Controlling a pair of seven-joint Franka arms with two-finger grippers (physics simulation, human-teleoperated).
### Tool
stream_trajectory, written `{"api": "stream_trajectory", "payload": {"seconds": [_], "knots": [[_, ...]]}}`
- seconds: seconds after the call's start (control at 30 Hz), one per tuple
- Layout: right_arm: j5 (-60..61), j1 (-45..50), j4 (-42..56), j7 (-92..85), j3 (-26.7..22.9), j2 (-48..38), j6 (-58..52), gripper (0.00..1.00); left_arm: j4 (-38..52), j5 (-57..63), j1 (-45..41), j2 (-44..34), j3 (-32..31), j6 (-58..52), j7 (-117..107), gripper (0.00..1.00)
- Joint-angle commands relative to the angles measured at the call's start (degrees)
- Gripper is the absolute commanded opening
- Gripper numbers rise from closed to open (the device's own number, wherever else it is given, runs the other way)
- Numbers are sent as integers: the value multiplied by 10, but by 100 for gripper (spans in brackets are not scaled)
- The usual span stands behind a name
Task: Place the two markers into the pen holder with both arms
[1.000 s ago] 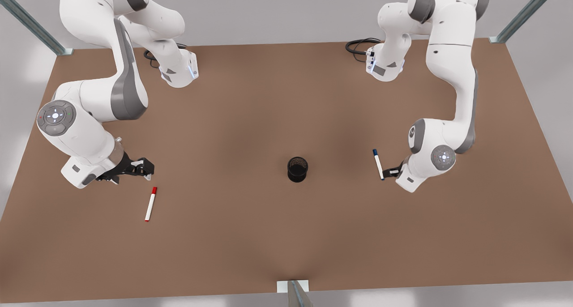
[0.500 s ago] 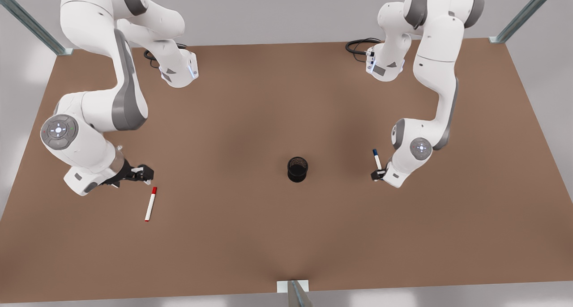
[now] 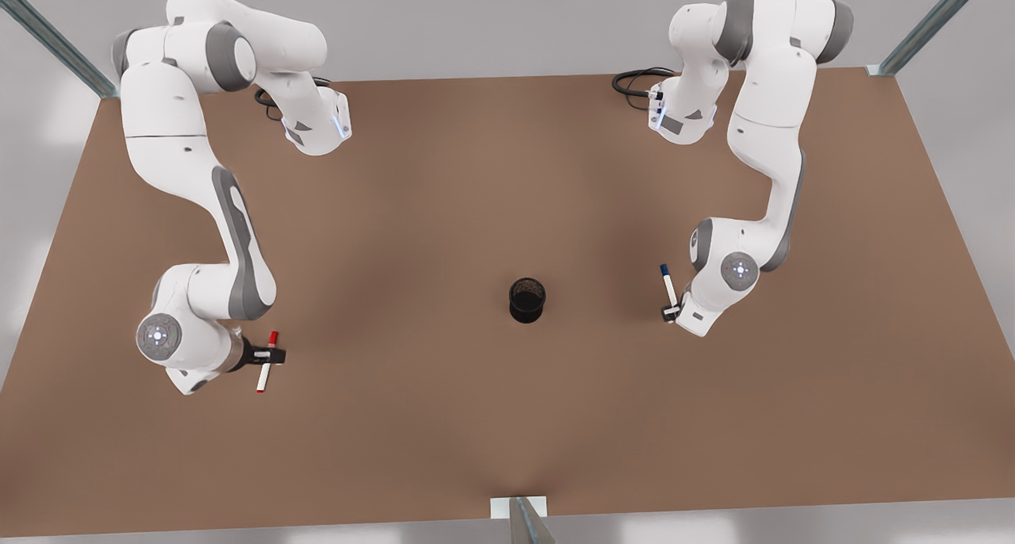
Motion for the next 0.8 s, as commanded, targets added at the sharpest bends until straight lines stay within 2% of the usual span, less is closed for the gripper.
{"api": "stream_trajectory", "payload": {"seconds": [0.0, 0.17, 0.2, 0.23, 0.27, 0.33, 0.37, 0.43, 0.53, 0.63, 0.77], "knots": [[1, -9, 1, 4, 0, 25, 71, 100, 0, 1, 0, 2, 0, 2, -7, 55], [3, -16, 13, 4, 0, 75, 140, 100, 0, 0, 0, 2, 0, 2, -7, 47], [5, -19, 13, 2, 0, 79, 145, 96, 0, 0, 0, 5, 0, 2, -7, 47], [6, -20, 13, 2, 0, 83, 146, 89, 0, 0, 0, 6, 0, 2, -7, 46], [5, -24, 13, -3, 0, 90, 159, 87, 0, 0, 0, 6, 0, 2, -7, 44], [5, -24, 10, -3, 0, 90, 159, 72, 0, 0, 0, 6, 0, 2, -7, 38], [5, -24, 9, -3, 0, 90, 159, 69, 0, 0, 0, 6, 0, 2, -7, 37], [5, -24, 8, -3, 0, 90, 159, 66, 0, 0, 0, 6, 0, 2, -7, 33], [5, -25, 8, -4, 0, 90, 160, 61, 0, 0, 0, 6, 0, 1, -9, 21], [5, -26, 7, -5, 0, 91, 160, 57, 11, 0, 1, 5, 1, -5, -7, 21], [4, -24, 7, -6, 0, 100, 161, 50, 40, 0, 6, -4, 2, -64, -2, 21]]}}
